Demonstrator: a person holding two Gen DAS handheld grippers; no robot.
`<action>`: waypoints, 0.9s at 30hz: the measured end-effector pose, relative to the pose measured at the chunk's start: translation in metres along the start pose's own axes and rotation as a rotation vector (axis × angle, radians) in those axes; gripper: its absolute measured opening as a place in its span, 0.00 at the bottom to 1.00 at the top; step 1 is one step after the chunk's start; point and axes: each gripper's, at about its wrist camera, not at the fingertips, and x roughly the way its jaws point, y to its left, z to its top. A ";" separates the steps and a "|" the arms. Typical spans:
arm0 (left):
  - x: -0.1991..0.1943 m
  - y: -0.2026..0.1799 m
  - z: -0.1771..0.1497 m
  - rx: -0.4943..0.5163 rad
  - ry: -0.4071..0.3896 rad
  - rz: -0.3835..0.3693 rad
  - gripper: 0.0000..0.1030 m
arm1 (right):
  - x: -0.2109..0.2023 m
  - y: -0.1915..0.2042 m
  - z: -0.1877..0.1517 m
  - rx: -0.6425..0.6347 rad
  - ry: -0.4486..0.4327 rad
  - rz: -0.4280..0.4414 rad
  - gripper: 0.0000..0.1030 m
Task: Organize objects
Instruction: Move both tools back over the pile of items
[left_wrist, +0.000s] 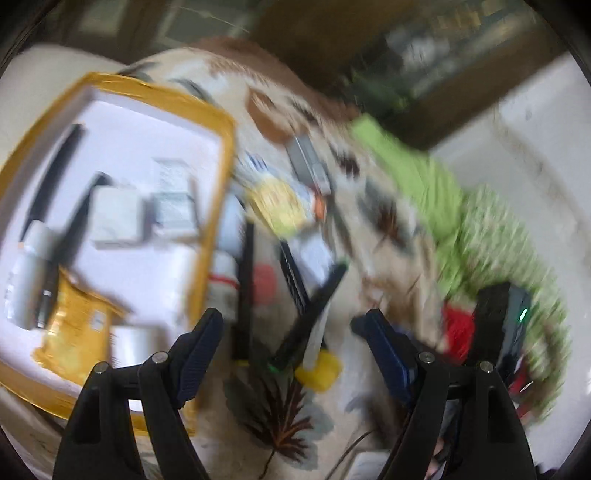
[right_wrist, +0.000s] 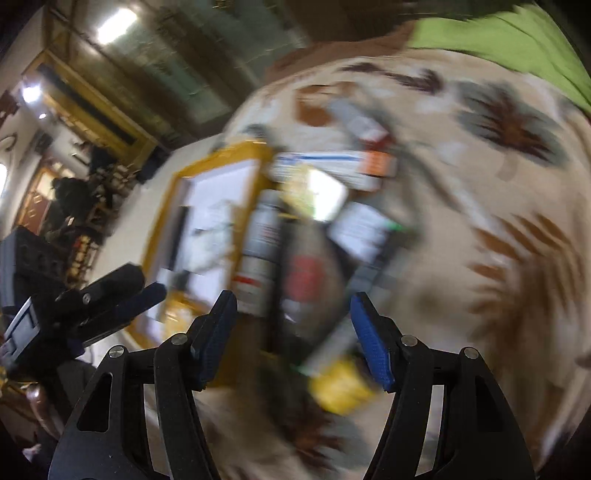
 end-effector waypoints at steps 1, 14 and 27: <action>0.009 -0.010 -0.005 0.045 0.017 0.030 0.77 | 0.000 -0.013 -0.004 0.009 -0.002 -0.020 0.63; 0.008 -0.010 -0.028 0.049 0.020 0.012 0.76 | 0.023 -0.044 -0.015 0.061 0.123 -0.110 0.63; 0.012 -0.017 -0.041 0.118 0.014 0.033 0.75 | 0.031 -0.047 -0.019 0.036 0.165 -0.084 0.76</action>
